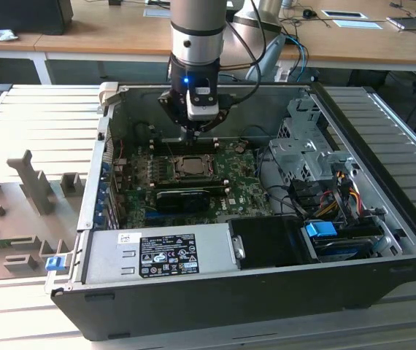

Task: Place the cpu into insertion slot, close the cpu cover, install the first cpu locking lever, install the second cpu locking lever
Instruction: 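Install the first cpu locking lever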

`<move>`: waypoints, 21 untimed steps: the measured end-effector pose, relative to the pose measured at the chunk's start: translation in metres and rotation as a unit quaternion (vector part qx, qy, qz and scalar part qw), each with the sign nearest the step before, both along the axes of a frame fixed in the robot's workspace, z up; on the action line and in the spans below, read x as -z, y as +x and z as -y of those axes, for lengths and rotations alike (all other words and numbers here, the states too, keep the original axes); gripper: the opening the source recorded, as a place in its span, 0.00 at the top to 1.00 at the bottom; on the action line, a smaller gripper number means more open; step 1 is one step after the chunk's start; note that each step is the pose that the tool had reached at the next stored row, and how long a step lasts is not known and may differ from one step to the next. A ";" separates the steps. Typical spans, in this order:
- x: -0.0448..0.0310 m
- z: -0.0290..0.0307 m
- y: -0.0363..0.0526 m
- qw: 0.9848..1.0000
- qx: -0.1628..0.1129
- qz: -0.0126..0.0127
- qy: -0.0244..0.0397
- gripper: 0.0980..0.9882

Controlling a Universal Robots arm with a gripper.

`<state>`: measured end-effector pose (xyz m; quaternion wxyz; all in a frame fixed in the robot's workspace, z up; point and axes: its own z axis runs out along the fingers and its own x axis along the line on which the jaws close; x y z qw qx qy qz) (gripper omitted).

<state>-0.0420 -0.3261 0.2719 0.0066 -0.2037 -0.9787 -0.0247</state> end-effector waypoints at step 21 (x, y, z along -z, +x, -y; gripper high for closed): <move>0.0015 0.0000 0.0000 0.980 -0.198 0.011 -0.001 0.99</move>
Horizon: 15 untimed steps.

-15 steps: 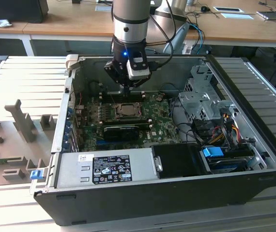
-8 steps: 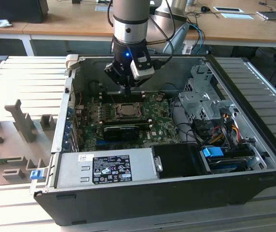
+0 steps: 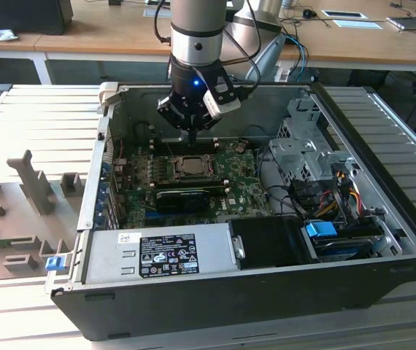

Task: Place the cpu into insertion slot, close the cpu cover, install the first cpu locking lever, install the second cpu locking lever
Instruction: 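Install the first cpu locking lever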

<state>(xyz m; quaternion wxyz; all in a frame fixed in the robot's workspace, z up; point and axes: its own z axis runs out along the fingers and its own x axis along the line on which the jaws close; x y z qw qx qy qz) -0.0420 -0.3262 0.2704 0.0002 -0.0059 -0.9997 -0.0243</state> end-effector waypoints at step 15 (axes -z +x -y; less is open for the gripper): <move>0.0034 0.0000 -0.0310 0.998 -0.062 0.007 0.009 0.99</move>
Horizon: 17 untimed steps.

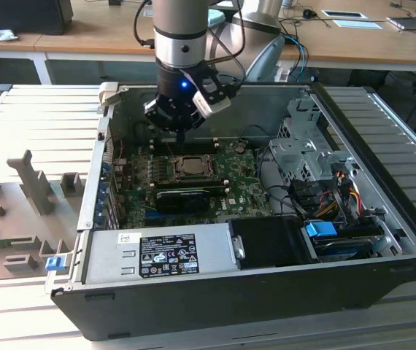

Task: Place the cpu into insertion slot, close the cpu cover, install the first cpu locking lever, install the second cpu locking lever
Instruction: 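Install the first cpu locking lever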

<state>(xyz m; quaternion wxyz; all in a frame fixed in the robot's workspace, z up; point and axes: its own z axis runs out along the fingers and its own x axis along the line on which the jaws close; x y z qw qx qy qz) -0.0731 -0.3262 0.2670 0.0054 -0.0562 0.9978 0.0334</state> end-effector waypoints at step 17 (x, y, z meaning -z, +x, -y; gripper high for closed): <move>0.0077 -0.0245 -0.0407 1.000 0.000 0.005 0.001 0.99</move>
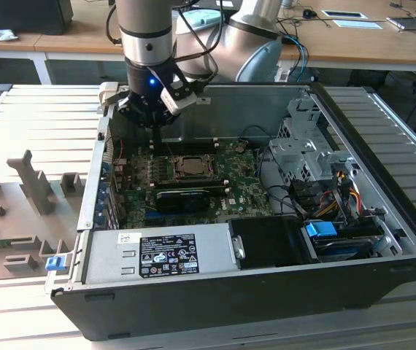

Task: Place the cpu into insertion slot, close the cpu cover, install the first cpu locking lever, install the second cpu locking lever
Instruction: 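Install the first cpu locking lever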

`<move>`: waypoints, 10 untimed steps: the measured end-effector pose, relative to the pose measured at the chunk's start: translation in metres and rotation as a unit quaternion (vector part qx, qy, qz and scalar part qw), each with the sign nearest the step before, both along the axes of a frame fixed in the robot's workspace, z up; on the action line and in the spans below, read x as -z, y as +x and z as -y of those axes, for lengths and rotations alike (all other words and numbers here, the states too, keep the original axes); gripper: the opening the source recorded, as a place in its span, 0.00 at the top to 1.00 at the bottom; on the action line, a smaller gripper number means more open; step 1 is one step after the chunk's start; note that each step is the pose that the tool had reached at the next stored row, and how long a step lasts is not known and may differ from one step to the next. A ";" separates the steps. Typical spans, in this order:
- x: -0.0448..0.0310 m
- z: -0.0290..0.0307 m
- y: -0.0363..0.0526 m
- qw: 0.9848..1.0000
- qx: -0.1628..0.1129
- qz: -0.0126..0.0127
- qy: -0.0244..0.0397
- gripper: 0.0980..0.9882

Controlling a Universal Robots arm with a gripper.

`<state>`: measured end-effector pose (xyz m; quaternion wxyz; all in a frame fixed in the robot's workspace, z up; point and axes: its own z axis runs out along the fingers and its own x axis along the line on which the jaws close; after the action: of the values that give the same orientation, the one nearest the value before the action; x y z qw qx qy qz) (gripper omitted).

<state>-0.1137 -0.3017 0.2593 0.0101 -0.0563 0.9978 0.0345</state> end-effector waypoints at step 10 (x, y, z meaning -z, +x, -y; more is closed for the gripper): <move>0.0016 -0.0040 0.0246 1.000 0.006 0.000 0.000 0.99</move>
<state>-0.0891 -0.2977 0.2576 0.0098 -0.0504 0.9981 0.0345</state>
